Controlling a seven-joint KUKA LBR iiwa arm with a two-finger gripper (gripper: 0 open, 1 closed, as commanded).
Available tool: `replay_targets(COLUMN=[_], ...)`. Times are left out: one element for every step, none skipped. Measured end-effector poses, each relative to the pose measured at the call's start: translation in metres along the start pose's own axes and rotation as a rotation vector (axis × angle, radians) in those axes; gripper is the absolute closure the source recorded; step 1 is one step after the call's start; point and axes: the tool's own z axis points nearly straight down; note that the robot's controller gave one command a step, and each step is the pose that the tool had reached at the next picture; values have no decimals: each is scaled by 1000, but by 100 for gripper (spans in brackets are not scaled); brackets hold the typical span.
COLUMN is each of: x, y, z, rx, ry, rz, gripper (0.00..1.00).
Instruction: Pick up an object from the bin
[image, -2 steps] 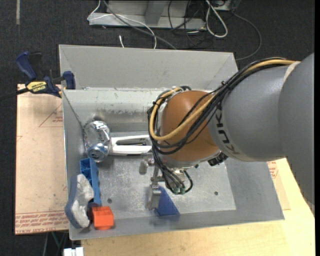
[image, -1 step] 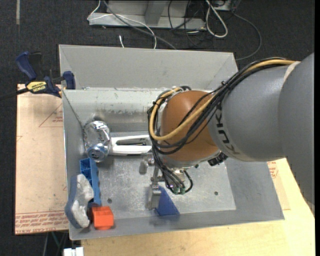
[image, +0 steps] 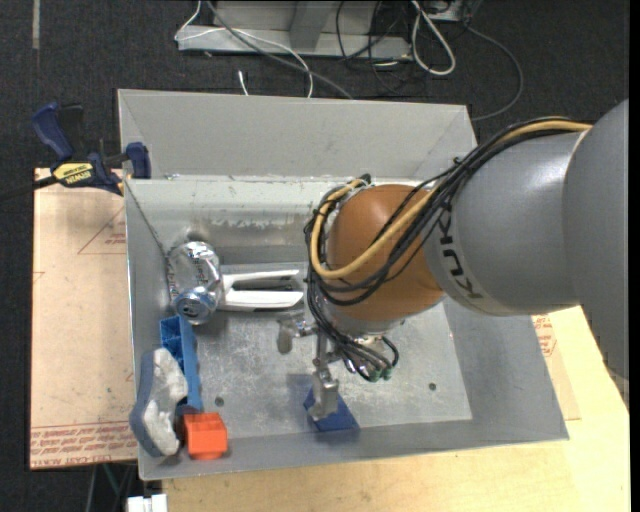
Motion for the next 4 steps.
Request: replay_targets(x=[22,22,-7,21], y=[-1,-1,-16,-71], z=[16,16,29,-21], rx=[0,0,-1,0], ry=[-1,-1,-4,-5], rz=[-65,-65,-202,58], gripper=[0,0,0,0])
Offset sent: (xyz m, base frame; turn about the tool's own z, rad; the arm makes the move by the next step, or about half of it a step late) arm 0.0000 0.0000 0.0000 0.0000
